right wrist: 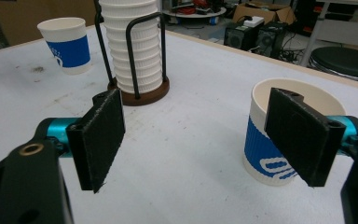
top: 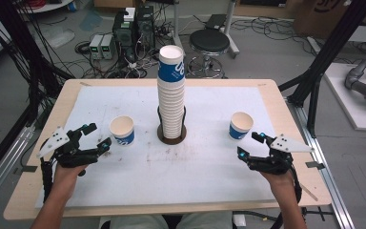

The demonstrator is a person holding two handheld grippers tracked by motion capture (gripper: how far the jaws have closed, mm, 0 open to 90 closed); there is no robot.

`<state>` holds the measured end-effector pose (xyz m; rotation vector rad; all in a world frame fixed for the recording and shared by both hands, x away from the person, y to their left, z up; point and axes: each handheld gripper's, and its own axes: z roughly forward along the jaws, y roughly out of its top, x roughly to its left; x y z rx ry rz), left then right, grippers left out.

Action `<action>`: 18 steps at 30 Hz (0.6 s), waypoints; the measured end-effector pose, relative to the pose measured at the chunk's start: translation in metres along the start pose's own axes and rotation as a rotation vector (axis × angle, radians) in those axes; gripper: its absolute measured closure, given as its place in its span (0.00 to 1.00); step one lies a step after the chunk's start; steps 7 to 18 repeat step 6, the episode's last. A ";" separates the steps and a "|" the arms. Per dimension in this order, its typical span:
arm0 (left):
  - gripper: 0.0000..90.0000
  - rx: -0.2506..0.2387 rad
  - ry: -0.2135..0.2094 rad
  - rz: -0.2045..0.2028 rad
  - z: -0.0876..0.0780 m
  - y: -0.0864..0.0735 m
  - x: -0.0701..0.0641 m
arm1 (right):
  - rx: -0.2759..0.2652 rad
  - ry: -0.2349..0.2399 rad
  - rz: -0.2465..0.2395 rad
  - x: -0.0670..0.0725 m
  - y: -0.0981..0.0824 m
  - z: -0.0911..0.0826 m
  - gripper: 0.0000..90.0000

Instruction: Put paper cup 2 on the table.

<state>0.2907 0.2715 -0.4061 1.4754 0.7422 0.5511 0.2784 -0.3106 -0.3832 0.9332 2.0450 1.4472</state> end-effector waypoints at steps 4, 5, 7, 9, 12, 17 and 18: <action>0.17 -0.001 0.004 -0.004 0.000 0.000 0.000 | -0.002 0.003 0.003 -0.001 -0.001 0.000 0.23; 0.17 0.000 0.006 -0.001 0.000 0.000 0.001 | 0.000 0.002 0.005 -0.001 -0.001 0.000 0.23; 0.17 -0.002 0.007 -0.003 0.000 0.000 0.001 | -0.003 0.001 0.004 -0.002 -0.001 0.000 0.23; 0.17 -0.002 0.007 -0.003 0.000 0.000 0.001 | -0.003 0.001 0.004 -0.002 -0.001 0.000 0.23; 0.17 -0.002 0.007 -0.003 0.000 0.000 0.001 | -0.003 0.001 0.004 -0.002 -0.001 0.000 0.23; 0.17 -0.002 0.007 -0.003 0.000 0.000 0.001 | -0.003 0.001 0.004 -0.002 -0.001 0.000 0.23; 0.17 -0.002 0.007 -0.003 0.000 0.000 0.001 | -0.003 0.001 0.004 -0.002 -0.001 0.000 0.23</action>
